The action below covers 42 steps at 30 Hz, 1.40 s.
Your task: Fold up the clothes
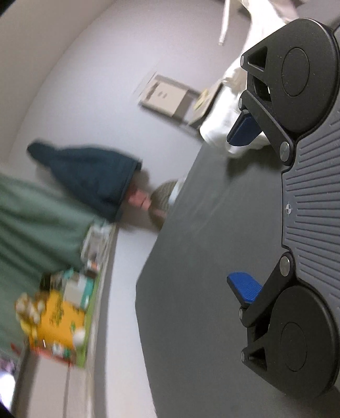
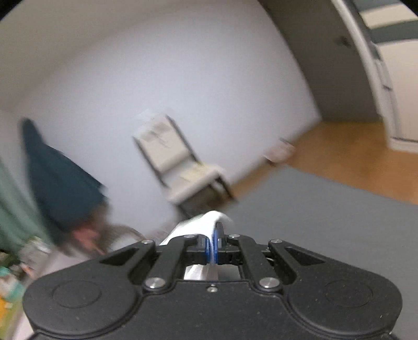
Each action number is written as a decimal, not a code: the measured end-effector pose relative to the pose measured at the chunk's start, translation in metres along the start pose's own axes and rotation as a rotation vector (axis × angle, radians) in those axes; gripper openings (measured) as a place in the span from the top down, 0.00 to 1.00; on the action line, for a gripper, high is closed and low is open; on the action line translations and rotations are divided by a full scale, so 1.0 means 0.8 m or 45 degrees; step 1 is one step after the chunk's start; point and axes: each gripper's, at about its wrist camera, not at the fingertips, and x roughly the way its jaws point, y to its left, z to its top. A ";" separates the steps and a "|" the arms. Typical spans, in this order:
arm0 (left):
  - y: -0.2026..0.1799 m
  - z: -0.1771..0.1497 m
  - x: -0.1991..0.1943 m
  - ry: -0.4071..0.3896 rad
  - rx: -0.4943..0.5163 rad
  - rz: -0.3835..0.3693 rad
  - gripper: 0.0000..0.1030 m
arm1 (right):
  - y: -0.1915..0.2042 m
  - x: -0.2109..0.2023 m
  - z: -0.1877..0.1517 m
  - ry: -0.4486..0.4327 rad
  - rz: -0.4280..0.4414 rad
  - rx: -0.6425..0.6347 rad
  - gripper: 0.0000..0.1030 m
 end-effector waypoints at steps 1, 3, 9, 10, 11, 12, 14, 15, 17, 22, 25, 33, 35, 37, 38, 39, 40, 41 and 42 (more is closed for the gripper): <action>-0.008 -0.001 0.002 0.009 0.037 -0.033 0.00 | -0.021 0.005 -0.005 0.045 -0.041 0.001 0.96; -0.028 -0.005 0.004 0.034 0.130 -0.088 0.00 | -0.050 0.017 -0.023 0.142 -0.092 0.016 0.96; -0.107 -0.035 0.000 0.107 0.490 -0.246 0.00 | -0.082 0.032 -0.062 0.438 -0.116 0.015 0.75; -0.120 -0.044 -0.005 0.111 0.570 -0.262 0.00 | -0.075 0.029 -0.066 0.472 -0.097 -0.029 0.70; -0.136 -0.053 -0.007 0.122 0.655 -0.279 0.00 | -0.069 0.020 -0.069 0.497 -0.068 -0.108 0.62; -0.152 -0.061 -0.008 0.134 0.740 -0.297 0.00 | -0.063 0.012 -0.071 0.521 -0.039 -0.189 0.57; -0.180 -0.078 -0.012 0.167 0.908 -0.330 0.00 | -0.047 -0.002 -0.076 0.561 0.031 -0.359 0.52; -0.194 -0.087 -0.013 0.183 0.992 -0.346 0.00 | -0.035 -0.013 -0.083 0.575 0.092 -0.447 0.52; -0.218 -0.109 -0.018 0.191 1.166 -0.316 0.00 | -0.013 -0.035 -0.096 0.601 0.218 -0.621 0.52; -0.250 -0.119 -0.016 0.187 1.380 -0.231 0.02 | 0.044 -0.062 -0.138 0.657 0.492 -0.921 0.49; -0.264 -0.116 -0.017 0.189 1.529 -0.199 0.10 | 0.086 -0.067 -0.172 0.644 0.518 -1.290 0.49; -0.283 -0.123 -0.009 0.335 1.954 -0.360 0.33 | 0.105 -0.046 -0.252 0.610 0.634 -2.020 0.55; -0.286 -0.132 -0.003 0.348 2.049 -0.381 0.41 | 0.106 -0.028 -0.263 0.638 0.673 -2.084 0.57; -0.288 -0.140 -0.001 0.369 2.134 -0.400 0.53 | 0.103 -0.014 -0.278 0.622 0.676 -2.196 0.61; -0.289 -0.142 -0.001 0.369 2.166 -0.406 0.54 | 0.103 -0.012 -0.281 0.615 0.684 -2.247 0.63; -0.289 -0.143 -0.001 0.371 2.181 -0.414 0.54 | 0.103 -0.009 -0.283 0.608 0.693 -2.299 0.63; -0.289 -0.143 -0.001 0.375 2.192 -0.423 0.54 | 0.103 -0.006 -0.284 0.607 0.711 -2.318 0.64; -0.290 -0.143 -0.001 0.380 2.198 -0.435 0.54 | 0.103 -0.004 -0.283 0.604 0.734 -2.331 0.64; -0.290 -0.143 -0.001 0.385 2.203 -0.447 0.60 | 0.103 -0.001 -0.282 0.615 0.755 -2.344 0.64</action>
